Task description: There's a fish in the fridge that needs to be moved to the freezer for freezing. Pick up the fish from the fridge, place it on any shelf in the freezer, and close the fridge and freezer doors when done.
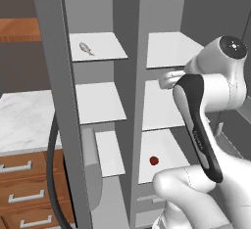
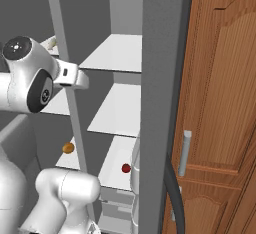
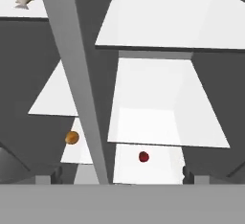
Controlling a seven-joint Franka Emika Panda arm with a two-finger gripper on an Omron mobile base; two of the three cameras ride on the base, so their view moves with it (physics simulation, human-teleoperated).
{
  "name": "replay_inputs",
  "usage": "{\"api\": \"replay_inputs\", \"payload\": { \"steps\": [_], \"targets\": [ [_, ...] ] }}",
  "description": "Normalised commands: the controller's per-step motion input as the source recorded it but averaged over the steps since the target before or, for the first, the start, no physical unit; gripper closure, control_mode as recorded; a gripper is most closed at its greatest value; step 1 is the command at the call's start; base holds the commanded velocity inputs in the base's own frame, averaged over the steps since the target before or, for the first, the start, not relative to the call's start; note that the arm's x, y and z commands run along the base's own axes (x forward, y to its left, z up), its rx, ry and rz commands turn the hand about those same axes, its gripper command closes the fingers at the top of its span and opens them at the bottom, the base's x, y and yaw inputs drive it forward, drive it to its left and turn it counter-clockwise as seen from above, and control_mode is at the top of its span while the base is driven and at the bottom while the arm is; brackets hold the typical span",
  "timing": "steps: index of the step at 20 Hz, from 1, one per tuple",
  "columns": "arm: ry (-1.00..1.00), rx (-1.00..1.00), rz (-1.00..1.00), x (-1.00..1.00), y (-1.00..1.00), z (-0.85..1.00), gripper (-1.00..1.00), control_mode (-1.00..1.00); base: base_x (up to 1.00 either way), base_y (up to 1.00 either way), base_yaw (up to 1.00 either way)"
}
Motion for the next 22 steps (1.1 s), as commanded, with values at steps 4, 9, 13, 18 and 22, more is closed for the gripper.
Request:
{"api": "replay_inputs", "payload": {
  "steps": [4,9,13,18,22],
  "targets": [
    [0.0,0.0,-0.26,-0.3,0.0,0.0,-1.0,-1.0,0.0,0.0,0.0],
    [0.0,0.02,-0.04,-0.43,-0.11,0.0,-1.0,-1.0,0.0,0.0,0.0],
    [0.0,0.0,0.0,-0.33,0.0,-0.03,-1.0,-1.0,0.0,0.0,0.0],
    [0.0,0.0,0.0,0.0,0.0,0.0,-1.0,1.0,-0.51,0.0,0.0],
    [0.0,0.0,0.0,0.0,0.0,0.0,-1.0,1.0,-0.77,0.0,0.0]
  ]
}}
